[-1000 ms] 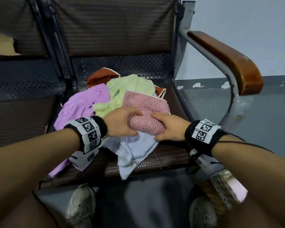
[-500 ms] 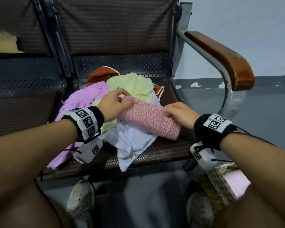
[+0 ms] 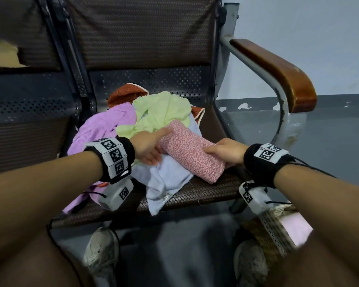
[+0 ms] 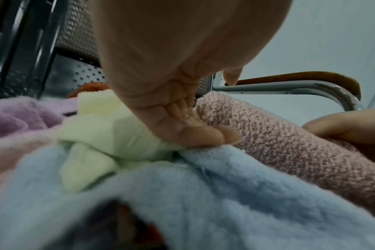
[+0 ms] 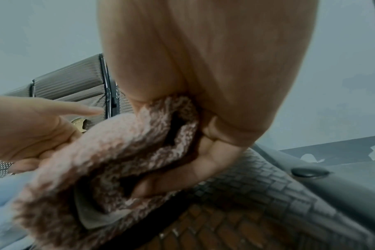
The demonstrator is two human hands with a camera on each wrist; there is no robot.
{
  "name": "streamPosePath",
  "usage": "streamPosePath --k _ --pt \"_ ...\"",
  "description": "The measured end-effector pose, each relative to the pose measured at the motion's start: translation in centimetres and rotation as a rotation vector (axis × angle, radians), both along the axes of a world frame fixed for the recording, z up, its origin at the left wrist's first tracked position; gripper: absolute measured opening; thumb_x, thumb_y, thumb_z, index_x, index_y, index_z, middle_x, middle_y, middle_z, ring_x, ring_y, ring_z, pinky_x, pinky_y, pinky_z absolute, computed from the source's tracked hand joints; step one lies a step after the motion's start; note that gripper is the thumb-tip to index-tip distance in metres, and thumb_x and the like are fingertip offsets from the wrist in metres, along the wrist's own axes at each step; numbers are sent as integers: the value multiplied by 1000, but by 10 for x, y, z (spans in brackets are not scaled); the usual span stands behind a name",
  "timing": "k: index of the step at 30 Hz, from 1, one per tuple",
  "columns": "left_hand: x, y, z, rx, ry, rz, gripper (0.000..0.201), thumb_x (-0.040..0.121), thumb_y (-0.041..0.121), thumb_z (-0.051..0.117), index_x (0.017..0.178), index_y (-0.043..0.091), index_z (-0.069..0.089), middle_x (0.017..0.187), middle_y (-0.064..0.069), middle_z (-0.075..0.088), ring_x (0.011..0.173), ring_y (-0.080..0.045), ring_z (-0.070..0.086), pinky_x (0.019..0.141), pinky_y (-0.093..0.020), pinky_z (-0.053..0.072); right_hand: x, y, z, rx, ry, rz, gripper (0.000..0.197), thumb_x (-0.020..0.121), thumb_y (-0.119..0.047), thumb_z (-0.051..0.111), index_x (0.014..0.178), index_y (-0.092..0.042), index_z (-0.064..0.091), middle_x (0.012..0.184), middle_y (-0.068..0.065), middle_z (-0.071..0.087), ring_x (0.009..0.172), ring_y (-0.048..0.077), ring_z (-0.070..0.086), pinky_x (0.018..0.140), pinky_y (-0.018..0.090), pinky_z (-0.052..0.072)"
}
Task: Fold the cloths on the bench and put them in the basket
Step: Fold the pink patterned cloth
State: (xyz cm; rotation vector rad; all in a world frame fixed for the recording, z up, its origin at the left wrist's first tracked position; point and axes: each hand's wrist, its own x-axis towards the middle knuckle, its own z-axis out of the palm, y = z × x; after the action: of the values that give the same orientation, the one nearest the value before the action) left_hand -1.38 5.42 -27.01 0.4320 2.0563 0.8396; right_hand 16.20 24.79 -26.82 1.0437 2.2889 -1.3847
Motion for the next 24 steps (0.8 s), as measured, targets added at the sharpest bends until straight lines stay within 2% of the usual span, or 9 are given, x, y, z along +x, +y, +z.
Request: streamPosePath --k 4,6,8,10,12,14,17,21,24 --pt "19 22 -1 192 -90 180 76 75 65 72 114 1 57 93 -16 73 75 -27 75 62 -31 61 4 -7 0 12 4 73 36 95 -39 62 101 -4 70 98 11 75 83 22 72 75 33 60" --pt "27 33 -1 285 -29 242 62 77 45 80 115 -1 62 101 -15 72 84 -29 74 75 -39 63 7 -10 4 25 -19 106 34 95 -40 63 100 -8 69 99 11 75 82 22 72 75 34 61" --pt "35 42 6 392 52 258 43 77 31 79 110 6 67 102 -12 73 93 -29 71 86 -45 60 12 -8 10 107 -38 147 41 92 -44 66 111 -7 67 106 12 74 90 25 72 86 41 60" --pt "44 49 19 505 83 235 25 74 25 76 97 16 71 94 -4 73 92 -23 70 81 -38 60 18 -2 23 215 54 141 59 86 -42 72 133 -12 54 116 3 69 100 19 69 97 42 55" --pt "57 55 36 607 85 154 15 70 25 73 83 20 70 84 3 71 85 -17 67 68 -30 55 28 0 40 92 289 57 77 82 -32 77 147 -17 39 124 -3 65 109 12 65 105 39 48" --pt "70 60 50 668 43 59 18 67 29 71 84 21 72 89 1 73 87 -17 68 71 -30 53 41 -1 55 -114 487 -23 79 79 -26 77 147 -16 39 129 0 65 116 16 64 106 37 47" --pt "92 74 63 727 -92 -14 30 73 27 69 98 12 74 106 -10 75 100 -26 71 88 -39 56 67 -1 69 -285 584 -98 49 87 -19 71 133 -13 57 122 3 72 113 19 68 95 29 55" --pt "138 109 66 777 -257 -84 44 85 26 69 123 3 64 118 -14 71 110 -28 68 99 -41 52 120 22 85 -300 585 -274 30 94 -11 63 123 -11 65 116 5 74 105 20 72 81 27 59" --pt "182 137 54 671 -326 -302 41 92 33 67 123 6 65 118 -9 72 110 -24 68 95 -31 55 176 52 88 -252 569 -430 32 93 -9 63 124 -7 65 119 6 73 107 22 70 92 34 58"
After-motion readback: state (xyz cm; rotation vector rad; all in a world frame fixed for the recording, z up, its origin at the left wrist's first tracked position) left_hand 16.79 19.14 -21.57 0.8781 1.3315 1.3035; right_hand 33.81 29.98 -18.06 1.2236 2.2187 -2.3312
